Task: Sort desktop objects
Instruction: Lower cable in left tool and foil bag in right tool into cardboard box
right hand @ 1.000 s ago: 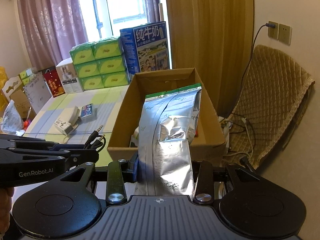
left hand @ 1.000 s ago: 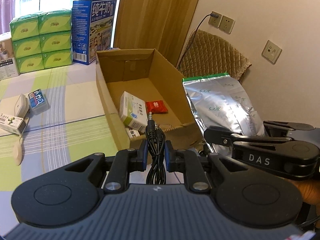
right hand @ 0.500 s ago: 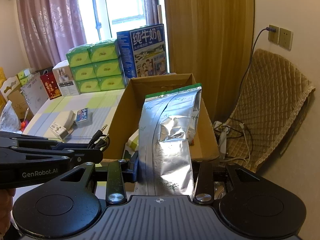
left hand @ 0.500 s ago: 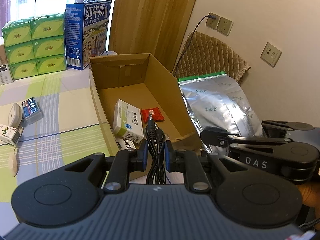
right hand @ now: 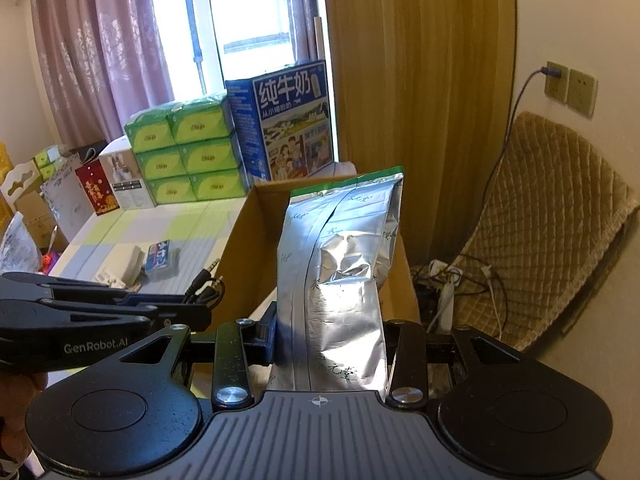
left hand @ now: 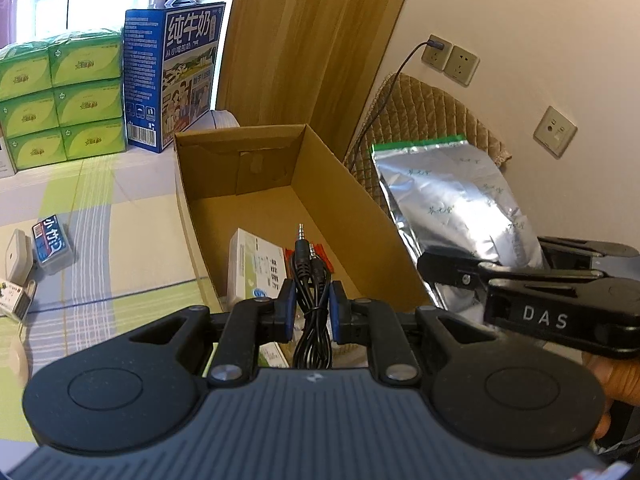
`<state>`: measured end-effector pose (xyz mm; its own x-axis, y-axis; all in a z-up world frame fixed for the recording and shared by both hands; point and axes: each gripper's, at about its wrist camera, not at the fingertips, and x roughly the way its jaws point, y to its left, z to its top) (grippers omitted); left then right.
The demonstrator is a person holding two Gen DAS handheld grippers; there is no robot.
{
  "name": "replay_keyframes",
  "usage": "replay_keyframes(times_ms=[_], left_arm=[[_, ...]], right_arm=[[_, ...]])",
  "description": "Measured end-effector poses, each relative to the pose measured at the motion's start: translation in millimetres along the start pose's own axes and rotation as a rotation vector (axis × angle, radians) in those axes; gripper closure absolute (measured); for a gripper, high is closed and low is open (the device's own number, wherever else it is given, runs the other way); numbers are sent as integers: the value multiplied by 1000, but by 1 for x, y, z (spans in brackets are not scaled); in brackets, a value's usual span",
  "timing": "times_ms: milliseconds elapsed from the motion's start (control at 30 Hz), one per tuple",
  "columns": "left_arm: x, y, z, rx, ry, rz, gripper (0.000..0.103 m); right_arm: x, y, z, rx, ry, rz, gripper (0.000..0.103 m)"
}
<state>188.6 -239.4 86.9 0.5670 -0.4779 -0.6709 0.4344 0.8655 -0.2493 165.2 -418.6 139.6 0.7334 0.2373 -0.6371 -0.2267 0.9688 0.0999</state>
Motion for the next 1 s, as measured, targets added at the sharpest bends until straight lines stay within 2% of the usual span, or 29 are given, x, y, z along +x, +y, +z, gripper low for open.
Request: replay_keyframes(times_ms=[367, 1000], left_arm=[[36, 6, 17, 5, 34, 22, 90], [70, 21, 17, -11, 75, 20, 90]], right_arm=[[37, -14, 28, 20, 9, 7, 67], [86, -22, 33, 17, 49, 2, 67]])
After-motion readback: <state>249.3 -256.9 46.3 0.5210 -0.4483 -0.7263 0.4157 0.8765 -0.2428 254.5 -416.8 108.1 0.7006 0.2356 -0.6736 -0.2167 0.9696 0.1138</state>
